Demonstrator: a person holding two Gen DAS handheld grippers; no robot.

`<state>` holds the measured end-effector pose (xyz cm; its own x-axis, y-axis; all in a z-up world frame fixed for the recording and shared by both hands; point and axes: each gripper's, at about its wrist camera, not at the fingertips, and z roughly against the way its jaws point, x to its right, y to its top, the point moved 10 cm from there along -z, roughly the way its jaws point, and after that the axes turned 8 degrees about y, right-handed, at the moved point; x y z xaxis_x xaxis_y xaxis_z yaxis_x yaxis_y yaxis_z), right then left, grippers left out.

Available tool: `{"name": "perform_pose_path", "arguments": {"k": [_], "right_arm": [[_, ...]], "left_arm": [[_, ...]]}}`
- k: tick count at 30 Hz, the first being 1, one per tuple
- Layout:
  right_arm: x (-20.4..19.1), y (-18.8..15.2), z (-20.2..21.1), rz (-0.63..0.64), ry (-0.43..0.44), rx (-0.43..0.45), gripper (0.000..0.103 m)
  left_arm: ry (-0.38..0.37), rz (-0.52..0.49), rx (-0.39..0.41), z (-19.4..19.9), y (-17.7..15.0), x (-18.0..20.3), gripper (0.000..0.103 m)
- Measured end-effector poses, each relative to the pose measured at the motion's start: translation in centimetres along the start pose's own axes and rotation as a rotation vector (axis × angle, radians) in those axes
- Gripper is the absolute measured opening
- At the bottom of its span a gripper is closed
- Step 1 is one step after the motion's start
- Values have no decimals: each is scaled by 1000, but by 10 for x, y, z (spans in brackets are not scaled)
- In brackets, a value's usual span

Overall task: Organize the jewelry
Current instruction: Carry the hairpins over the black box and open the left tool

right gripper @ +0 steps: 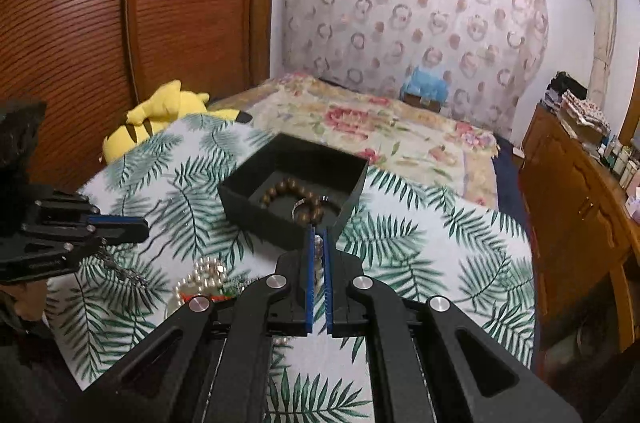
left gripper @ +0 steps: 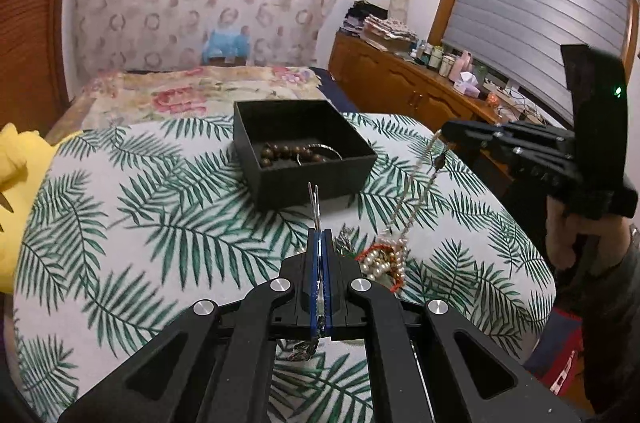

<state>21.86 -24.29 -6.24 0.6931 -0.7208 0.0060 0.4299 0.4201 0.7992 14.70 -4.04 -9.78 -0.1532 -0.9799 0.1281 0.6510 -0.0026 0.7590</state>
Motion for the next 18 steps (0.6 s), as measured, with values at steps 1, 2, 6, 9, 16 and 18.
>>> {"name": "perform_pose_path", "arguments": {"k": [1, 2, 6, 9, 16, 18], "right_arm": [[0, 5, 3, 2, -2, 7, 5], [0, 12, 7, 6, -4, 19, 5], [1, 35, 23, 17, -15, 61, 5], [1, 52, 32, 26, -24, 89, 5], [8, 95, 46, 45, -53, 139, 5], [11, 105, 48, 41, -56, 152, 5]], "left_arm": [[0, 0, 5, 1, 4, -1, 1], [0, -1, 10, 2, 6, -2, 1], [14, -9, 35, 8, 18, -5, 1], [22, -15, 49, 10, 26, -7, 1], [33, -17, 71, 11, 47, -12, 1], [38, -19, 77, 10, 52, -13, 1]]}}
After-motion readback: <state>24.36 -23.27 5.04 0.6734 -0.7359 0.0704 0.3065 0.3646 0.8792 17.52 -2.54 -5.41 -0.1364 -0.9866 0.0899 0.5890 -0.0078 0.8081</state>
